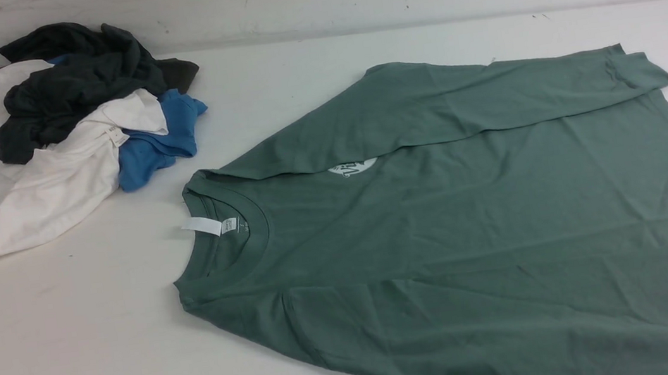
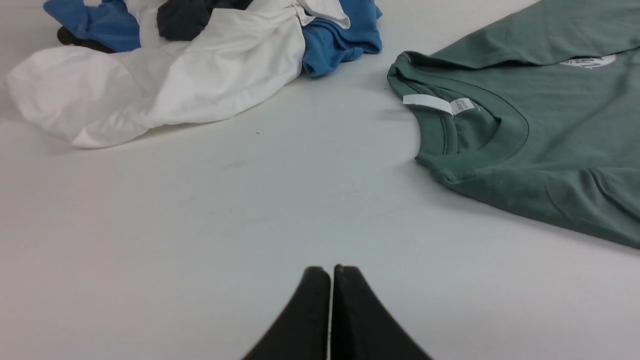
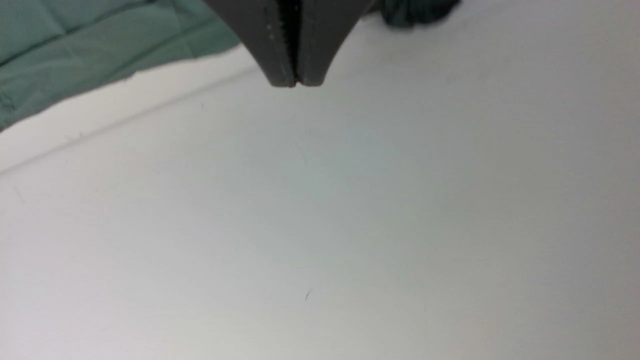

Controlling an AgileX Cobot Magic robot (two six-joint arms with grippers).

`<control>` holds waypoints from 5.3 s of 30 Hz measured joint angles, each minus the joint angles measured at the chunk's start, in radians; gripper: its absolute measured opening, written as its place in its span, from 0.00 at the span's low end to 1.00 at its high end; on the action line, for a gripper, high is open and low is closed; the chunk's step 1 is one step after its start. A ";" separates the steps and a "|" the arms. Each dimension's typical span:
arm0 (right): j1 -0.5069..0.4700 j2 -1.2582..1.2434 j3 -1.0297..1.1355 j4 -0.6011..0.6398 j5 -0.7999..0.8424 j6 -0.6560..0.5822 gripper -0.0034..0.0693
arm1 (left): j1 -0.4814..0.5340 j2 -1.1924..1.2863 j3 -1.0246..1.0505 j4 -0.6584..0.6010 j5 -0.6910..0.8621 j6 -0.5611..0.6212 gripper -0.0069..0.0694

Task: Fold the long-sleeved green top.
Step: Hold the cuff closest to the cuff with your right arm, then drag the cuff with your right arm and place it in the center of the right edge of the fabric, then hold the cuff with your right arm as far away from the cuff, then drag and drop the cuff with your right arm onto the cuff closest to your right arm

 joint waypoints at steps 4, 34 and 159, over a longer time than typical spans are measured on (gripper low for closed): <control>0.000 0.283 -0.187 -0.197 0.400 0.032 0.03 | 0.000 0.000 0.000 0.000 0.000 0.000 0.09; -0.467 1.267 -0.378 -1.013 0.364 0.360 0.17 | 0.000 0.000 0.000 0.000 0.000 0.000 0.09; -0.258 2.023 -1.994 -0.809 0.943 0.300 0.07 | 0.000 0.000 0.000 0.000 0.000 0.000 0.09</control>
